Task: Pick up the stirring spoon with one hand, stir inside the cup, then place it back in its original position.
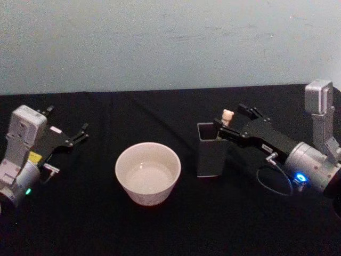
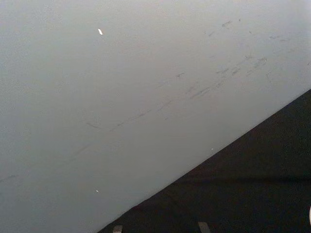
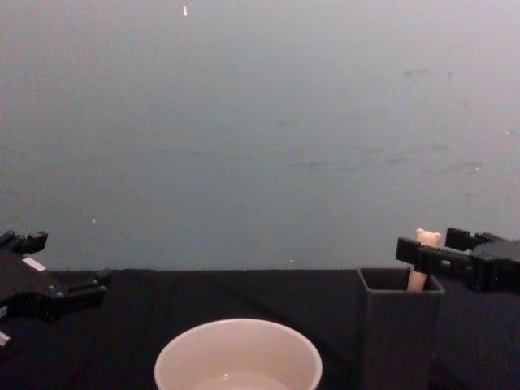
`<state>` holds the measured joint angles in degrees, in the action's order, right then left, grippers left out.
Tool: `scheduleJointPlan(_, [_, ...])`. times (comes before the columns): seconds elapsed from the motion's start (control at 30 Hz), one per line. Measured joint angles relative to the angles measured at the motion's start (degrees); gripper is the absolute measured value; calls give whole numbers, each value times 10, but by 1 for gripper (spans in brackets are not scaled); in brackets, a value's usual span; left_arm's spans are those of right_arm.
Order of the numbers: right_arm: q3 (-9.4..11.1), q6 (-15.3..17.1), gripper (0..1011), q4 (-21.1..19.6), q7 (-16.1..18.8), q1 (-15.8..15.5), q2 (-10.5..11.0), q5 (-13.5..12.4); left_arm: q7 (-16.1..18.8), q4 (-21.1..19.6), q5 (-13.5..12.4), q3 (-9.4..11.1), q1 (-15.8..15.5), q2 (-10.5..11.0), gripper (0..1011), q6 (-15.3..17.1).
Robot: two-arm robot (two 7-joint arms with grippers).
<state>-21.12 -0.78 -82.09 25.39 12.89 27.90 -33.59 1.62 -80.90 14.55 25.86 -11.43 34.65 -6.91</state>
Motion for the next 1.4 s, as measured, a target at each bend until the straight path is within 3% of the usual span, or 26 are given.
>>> scheduleJointPlan(0.33, [4,20,1003,31,9,22,-24,-2,0,0,0,0,0,0,1002,0])
scheduleJointPlan(1.2, [7,27,1002,32,9,22,-26,-2,0,0,0,0,0,0,1001,0])
scheduleJointPlan(1.4, [7,27,865,32,9,22,-26,-2,0,0,0,0,0,0,1001,0])
